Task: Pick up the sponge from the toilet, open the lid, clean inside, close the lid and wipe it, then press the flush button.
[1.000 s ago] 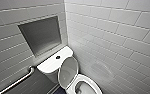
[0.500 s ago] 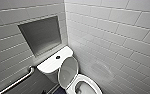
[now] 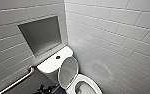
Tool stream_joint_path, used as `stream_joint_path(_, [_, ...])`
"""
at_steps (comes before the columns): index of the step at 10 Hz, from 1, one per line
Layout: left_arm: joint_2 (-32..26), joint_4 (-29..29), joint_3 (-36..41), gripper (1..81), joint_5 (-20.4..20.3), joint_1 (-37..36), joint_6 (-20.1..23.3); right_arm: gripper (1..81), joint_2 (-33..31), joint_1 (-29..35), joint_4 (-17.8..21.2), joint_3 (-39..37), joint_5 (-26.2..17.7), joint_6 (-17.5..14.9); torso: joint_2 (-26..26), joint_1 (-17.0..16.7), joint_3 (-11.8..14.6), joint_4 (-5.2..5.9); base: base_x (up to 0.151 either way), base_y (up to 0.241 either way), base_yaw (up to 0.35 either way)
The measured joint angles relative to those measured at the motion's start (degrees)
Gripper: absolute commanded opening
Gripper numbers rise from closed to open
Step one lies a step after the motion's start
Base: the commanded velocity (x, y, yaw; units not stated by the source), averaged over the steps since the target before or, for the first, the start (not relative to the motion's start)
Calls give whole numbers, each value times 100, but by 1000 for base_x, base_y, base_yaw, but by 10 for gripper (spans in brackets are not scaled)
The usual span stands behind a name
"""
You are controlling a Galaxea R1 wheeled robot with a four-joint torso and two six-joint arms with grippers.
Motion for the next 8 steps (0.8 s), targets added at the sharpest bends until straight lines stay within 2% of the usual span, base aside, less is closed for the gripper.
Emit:
stream_joint_path(2, [178,-286,-190,811,-16,-41,0,10,0,-5,0,0,-2,0,0,0,0,0,0,0,0])
stream_joint_path(8, [488,-306,-441,811,17,-521,0,10,0,-35,0,0,2,0,0,0,0,0,0,0,0])
